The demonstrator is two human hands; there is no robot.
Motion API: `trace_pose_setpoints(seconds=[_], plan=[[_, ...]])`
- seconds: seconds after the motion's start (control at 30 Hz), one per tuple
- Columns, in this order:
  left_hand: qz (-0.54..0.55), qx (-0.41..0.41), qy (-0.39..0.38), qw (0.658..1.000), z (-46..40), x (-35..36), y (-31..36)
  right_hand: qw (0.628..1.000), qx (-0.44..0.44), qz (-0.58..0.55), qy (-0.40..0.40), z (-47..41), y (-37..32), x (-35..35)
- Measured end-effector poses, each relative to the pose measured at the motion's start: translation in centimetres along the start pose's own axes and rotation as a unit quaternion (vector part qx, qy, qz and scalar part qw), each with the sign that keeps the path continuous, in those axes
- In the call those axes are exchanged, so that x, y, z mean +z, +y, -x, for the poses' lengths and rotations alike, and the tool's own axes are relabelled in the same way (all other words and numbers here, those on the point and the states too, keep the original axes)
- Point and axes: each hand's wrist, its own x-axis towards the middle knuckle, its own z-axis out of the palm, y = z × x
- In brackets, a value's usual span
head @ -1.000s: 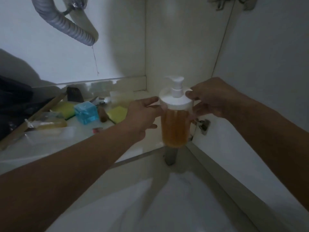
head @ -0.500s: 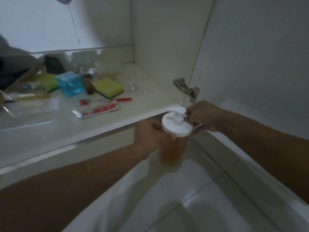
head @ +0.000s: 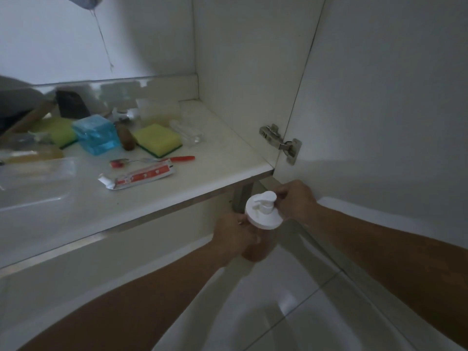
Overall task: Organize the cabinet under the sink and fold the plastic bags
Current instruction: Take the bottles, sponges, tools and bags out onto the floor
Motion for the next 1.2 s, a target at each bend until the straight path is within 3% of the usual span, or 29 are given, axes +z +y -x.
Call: trace_pose_setpoints(seconds=[0.1,0.23,0.37,0.5,0.7,0.83,0.93,1.1,1.2], plan=[[-0.064,0.004,-0.036,0.997,0.0,-1.1,0.3,0.997,-0.037,0.061,-0.023,-0.2,-0.3,-0.4],[-0.130,0.058,0.011,0.990,-0.3,-4.2,3.4,0.981,-0.130,0.142,-0.004,-1.3,-3.7,-2.7],[-0.179,0.072,0.097,0.976,-2.1,-10.1,7.3,0.977,-0.194,0.092,0.005,-2.3,-10.3,-5.0],[-0.239,0.026,0.151,0.959,-3.6,-16.9,8.9,0.969,-0.245,0.029,-0.019,-3.7,-16.4,-4.1],[-0.408,0.009,0.269,0.873,-5.7,-24.5,8.4,0.958,-0.277,0.076,-0.021,-7.1,-21.9,0.1],[-0.421,0.014,0.297,0.857,-8.4,-27.3,8.1,0.947,-0.288,0.141,-0.005,-11.1,-23.5,2.4],[-0.438,0.011,0.291,0.850,-10.2,-29.1,8.4,0.941,-0.299,0.161,-0.008,-14.2,-25.0,3.7],[-0.450,-0.094,0.198,0.865,-11.2,-31.9,8.2,0.926,-0.331,0.180,-0.028,-17.8,-28.6,6.1],[-0.456,-0.099,0.194,0.863,-11.6,-32.7,7.1,0.914,-0.348,0.200,-0.061,-19.0,-30.4,7.9]])
